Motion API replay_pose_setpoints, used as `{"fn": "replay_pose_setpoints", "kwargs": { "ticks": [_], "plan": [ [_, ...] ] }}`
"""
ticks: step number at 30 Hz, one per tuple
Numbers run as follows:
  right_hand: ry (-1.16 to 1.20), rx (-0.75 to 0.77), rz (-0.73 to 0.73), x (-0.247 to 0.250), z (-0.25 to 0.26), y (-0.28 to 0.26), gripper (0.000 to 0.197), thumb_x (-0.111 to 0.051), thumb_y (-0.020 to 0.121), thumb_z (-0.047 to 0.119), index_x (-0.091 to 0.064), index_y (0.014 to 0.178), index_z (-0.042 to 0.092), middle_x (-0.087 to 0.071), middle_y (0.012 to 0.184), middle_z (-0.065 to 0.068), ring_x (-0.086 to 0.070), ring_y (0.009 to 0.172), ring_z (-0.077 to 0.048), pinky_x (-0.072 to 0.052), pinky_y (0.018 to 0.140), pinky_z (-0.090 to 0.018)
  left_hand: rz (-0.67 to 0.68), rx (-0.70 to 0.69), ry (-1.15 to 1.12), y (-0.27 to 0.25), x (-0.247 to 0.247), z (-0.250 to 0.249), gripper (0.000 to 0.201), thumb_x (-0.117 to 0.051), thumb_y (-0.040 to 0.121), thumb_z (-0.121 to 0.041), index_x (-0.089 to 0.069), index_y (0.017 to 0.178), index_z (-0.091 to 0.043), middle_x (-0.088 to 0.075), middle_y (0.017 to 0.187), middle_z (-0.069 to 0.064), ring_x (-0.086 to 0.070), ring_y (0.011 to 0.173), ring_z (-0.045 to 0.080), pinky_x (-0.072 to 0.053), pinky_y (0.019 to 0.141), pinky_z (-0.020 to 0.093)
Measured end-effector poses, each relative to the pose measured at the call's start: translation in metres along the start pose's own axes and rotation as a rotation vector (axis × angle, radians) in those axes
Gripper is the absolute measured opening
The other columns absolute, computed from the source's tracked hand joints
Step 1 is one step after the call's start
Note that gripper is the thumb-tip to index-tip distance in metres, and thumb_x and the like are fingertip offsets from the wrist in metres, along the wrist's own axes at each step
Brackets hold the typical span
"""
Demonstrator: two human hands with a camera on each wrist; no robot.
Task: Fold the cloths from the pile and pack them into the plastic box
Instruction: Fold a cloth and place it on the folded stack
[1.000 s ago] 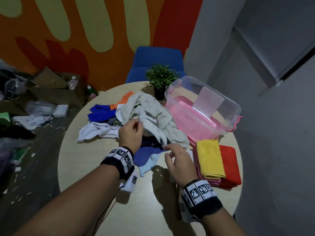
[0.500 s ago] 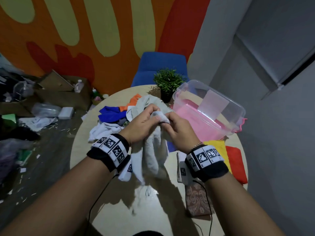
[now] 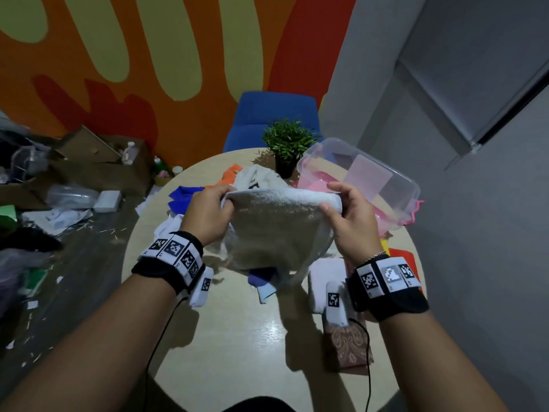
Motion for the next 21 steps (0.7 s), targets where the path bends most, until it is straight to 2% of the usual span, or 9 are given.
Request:
{"fn": "replay_pose_setpoints", "kwargs": {
  "ticks": [2,4,7,9,12,15,19,21],
  "plan": [
    [-0.008,-0.034,-0.057,0.008,-0.004,0.0,0.042,-0.071,0.088,0.014,-0.059,0.128,0.02,-0.066,0.124,-0.002,-0.062,0.115,-0.013,-0.049,0.101,-0.032,-0.053,0.002,0.028,0.0,0.002,0.004,0.021,-0.056,0.096,-0.01,-0.072,0.108,-0.014,-0.073,0.097,0.005,-0.064,0.092,0.025,-0.043,0.074,0.03],
    [-0.025,-0.058,-0.091,0.014,-0.006,-0.004,0.041,-0.071,0.089,0.009,-0.062,0.128,0.014,-0.069,0.12,-0.003,-0.064,0.112,-0.013,-0.05,0.099,-0.031,-0.068,0.005,0.084,-0.003,0.001,0.008,0.021,-0.055,0.098,-0.011,-0.071,0.111,-0.014,-0.074,0.099,0.008,-0.064,0.095,0.03,-0.046,0.077,0.034],
    [-0.067,-0.045,-0.079,0.019,-0.005,-0.012,0.016,-0.069,0.089,0.005,-0.072,0.102,0.014,-0.073,0.091,0.005,-0.065,0.083,-0.002,-0.054,0.081,-0.028,-0.118,0.074,0.083,-0.006,0.001,0.018,0.02,-0.055,0.1,-0.016,-0.07,0.113,-0.013,-0.073,0.1,0.011,-0.063,0.094,0.031,-0.044,0.077,0.033],
    [-0.081,-0.041,-0.077,0.023,-0.005,-0.016,0.017,-0.067,0.089,0.002,-0.068,0.088,0.018,-0.067,0.081,0.005,-0.06,0.072,-0.001,-0.05,0.072,-0.025,-0.139,0.097,0.044,-0.009,0.005,0.02,0.018,-0.058,0.1,-0.024,-0.071,0.106,-0.013,-0.072,0.094,0.007,-0.06,0.085,0.023,-0.04,0.073,0.03],
    [-0.075,-0.063,-0.048,0.027,-0.008,-0.021,0.016,-0.065,0.091,0.006,-0.062,0.086,0.021,-0.065,0.083,-0.005,-0.058,0.075,-0.012,-0.049,0.073,-0.034,0.001,0.09,-0.132,-0.012,0.011,0.016,0.016,-0.062,0.098,-0.029,-0.07,0.092,-0.016,-0.069,0.088,-0.005,-0.061,0.084,0.014,-0.04,0.072,0.028],
    [-0.06,-0.101,-0.013,0.029,-0.01,-0.028,0.01,-0.067,0.091,0.007,-0.065,0.089,0.016,-0.068,0.083,-0.002,-0.062,0.075,-0.013,-0.052,0.073,-0.035,0.212,0.086,-0.184,-0.018,0.016,0.004,0.016,-0.063,0.097,-0.03,-0.071,0.087,-0.021,-0.07,0.088,-0.01,-0.061,0.086,0.002,-0.043,0.074,0.023],
    [-0.113,-0.168,-0.009,0.033,-0.028,-0.028,0.008,-0.067,0.09,0.011,-0.07,0.092,0.018,-0.073,0.085,0.001,-0.068,0.08,-0.017,-0.055,0.074,-0.035,0.27,0.1,-0.139,-0.016,0.012,0.009,0.015,-0.062,0.098,-0.028,-0.072,0.092,-0.019,-0.07,0.091,-0.009,-0.061,0.087,0.002,-0.045,0.077,0.02],
    [-0.225,-0.215,0.015,0.031,-0.045,-0.024,0.008,-0.065,0.091,0.014,-0.07,0.092,0.02,-0.072,0.085,0.004,-0.068,0.08,-0.015,-0.055,0.072,-0.033,0.278,0.132,-0.108,-0.014,-0.001,0.023,0.017,-0.058,0.1,-0.026,-0.071,0.097,-0.015,-0.071,0.093,-0.004,-0.063,0.089,0.007,-0.047,0.078,0.024]
  ]
}}
Point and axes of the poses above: each hand's wrist, its own y-axis towards the middle knuckle, its own x-axis out of the back of the hand, z = x × y, the point moved 4 cm from there along y, towards the middle knuckle
